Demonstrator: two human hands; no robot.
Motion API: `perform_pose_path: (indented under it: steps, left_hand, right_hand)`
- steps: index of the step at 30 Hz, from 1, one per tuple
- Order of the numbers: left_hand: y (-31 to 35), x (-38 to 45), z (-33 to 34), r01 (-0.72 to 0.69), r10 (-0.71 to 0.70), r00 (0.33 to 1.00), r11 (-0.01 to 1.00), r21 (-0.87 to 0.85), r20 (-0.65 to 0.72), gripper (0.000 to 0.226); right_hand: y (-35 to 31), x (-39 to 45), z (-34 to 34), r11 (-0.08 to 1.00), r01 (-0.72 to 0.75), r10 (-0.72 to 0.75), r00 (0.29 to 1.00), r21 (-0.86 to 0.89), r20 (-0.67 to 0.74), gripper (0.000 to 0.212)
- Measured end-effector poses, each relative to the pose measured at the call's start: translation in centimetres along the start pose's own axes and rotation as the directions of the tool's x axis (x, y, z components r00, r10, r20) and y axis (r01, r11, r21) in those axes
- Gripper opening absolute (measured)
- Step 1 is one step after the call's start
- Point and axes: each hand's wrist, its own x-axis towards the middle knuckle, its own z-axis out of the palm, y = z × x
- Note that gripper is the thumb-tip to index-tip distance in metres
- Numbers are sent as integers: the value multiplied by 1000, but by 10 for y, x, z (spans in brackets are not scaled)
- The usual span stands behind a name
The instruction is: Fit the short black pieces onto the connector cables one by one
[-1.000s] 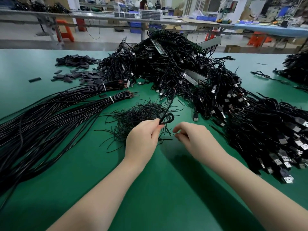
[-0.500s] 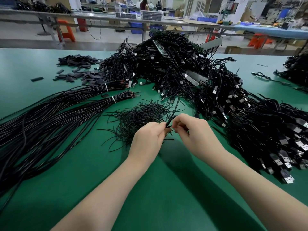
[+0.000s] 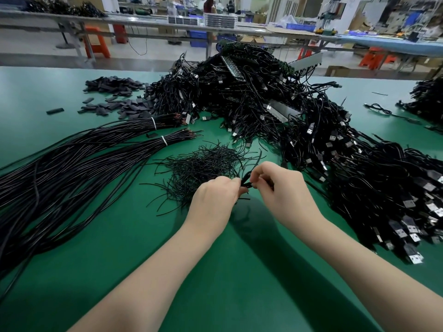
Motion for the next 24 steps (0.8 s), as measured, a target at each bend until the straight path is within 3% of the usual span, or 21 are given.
perform_pose_path:
  steps: [10,13,15,18,21,24]
  left_hand:
    - [0,0,7,85,-87,995,996,30,58,36]
    - [2,-1,7,60,-64,994,997,51,86,32]
    - [2,-1,8,79,-83,992,996,42,98,32]
    - [1,-1,5,116,-116,991,993,3,74,32]
    - [4,-2,4,79,-78,996,996,-37,49,29]
    - [7,-2,4,46,-44,998,997,-66,35,26]
  right_hand:
    - [-5,-4,5,987,129,-133,990,-92,-37,19]
    - [-5,0,6,998,57,-56,997,2,-56,24]
    - [-5,5,5,998,2,-2,1000,67,-1,24]
    - [-6,12,-1,998,42,-48,992,55,114,11]
    - [-6,25,-18,989,127,-109,972,-76,207,15]
    - [-7,40,-34,949,231,-135,912,-214,387,18]
